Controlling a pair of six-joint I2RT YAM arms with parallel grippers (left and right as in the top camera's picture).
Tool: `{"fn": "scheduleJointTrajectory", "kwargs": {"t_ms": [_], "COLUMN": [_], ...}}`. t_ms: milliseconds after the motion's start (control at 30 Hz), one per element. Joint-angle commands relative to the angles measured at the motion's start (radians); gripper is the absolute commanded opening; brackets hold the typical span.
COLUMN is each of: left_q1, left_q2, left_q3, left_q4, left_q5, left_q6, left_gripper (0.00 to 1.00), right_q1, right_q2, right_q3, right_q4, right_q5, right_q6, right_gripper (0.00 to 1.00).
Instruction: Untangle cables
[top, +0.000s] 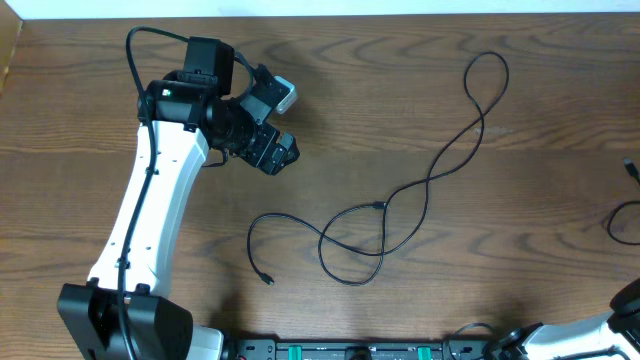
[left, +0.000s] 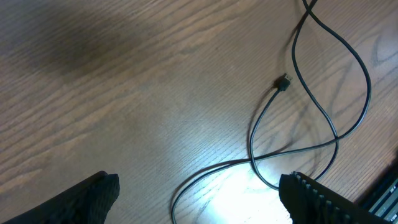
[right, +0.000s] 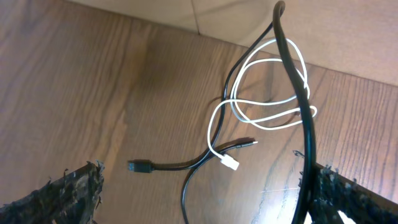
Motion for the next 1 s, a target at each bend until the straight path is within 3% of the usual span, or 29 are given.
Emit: {"fn": "scheduleJointTrajectory", "kwargs": {"t_ms": [0,333,600,667,767,967], "left_q1": [0.003,0.003,0.003,0.003,0.003,0.003], "left_q2": [-0.005,-0.005,-0.005,-0.005,-0.005,-0.005], "left_q3": [-0.004,-0.004,-0.004,-0.004,-0.004,-0.004], "left_q4": [-0.003,-0.002,0.0,0.005,0.029,0.024], "left_q5": [0.013,0.013,0.013,0.013,0.013,0.013], "left_q6": [0.009,0.008,0.009,0.009,0.009,0.008], "left_gripper": [0.88,0.88,0.88,0.88,0.88,0.88], "right_q1": [-0.036,-0.051,0.032,0.098,0.336,0.764], "right_q2": [-0.047,-0.164,-0.296,-0.31,-0.308,-0.253], "right_q3": [0.012,0.012,0.012,0.012,0.012,0.012], "right_q4": [0.001,0.02,0.053,0.037,-0.095,-0.281], "right_q5": [-0.081,-0.394,-0.48,-0.472,-0.234,0.104], "right_q6": [0.021,0.106,0.02,-0.021,-0.129,-0.167], "right_gripper": [0.99,0.99,0.99,0.99,0.99,0.99]}}
